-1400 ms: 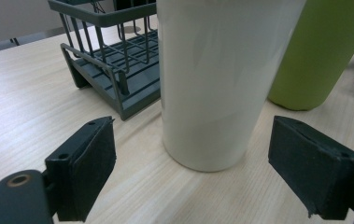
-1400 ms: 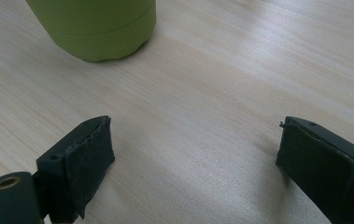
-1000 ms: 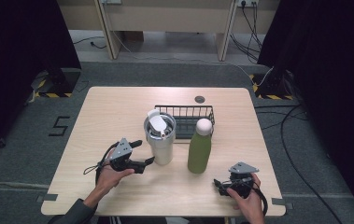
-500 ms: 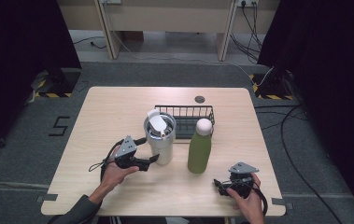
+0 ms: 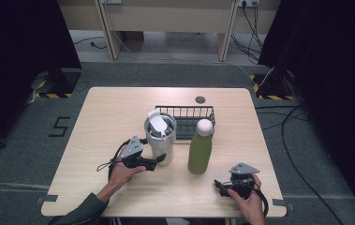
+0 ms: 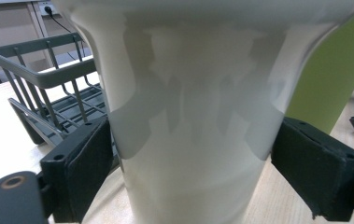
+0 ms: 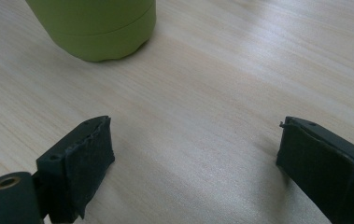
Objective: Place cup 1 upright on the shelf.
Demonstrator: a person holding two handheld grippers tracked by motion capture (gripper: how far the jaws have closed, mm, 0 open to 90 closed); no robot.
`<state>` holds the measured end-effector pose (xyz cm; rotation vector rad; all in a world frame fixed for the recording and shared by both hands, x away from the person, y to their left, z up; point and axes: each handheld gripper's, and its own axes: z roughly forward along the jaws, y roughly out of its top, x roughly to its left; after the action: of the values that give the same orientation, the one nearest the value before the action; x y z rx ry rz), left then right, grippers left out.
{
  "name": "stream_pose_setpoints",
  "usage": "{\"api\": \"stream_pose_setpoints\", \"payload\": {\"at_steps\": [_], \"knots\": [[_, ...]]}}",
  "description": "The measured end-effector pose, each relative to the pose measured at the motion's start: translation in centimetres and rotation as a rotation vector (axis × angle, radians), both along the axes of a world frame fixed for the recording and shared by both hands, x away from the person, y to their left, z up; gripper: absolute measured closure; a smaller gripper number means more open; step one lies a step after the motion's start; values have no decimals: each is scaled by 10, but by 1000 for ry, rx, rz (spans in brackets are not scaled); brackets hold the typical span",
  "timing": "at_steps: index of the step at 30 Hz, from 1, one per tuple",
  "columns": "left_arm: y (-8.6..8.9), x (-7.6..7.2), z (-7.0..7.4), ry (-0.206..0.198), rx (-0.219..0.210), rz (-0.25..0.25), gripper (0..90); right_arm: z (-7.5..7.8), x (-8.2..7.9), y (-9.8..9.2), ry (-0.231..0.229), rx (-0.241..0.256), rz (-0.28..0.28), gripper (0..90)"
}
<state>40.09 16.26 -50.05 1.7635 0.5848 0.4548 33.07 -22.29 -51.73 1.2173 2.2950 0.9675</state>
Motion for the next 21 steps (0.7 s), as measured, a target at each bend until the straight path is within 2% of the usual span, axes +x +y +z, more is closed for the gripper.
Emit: {"api": "stream_pose_setpoints", "payload": {"at_steps": [7, 13, 21], "knots": [[-7, 5, -3, 6, -17, 6, 99, 0, 0, 0, 1, -1, 0, 106], [-10, 7, -7, -4, -53, 5, 94, 0, 0, 0, 1, -2, 3, 106], [-13, 10, -10, -8, -81, 6, 93, 0, 0, 0, 1, -1, 1, 106]]}}
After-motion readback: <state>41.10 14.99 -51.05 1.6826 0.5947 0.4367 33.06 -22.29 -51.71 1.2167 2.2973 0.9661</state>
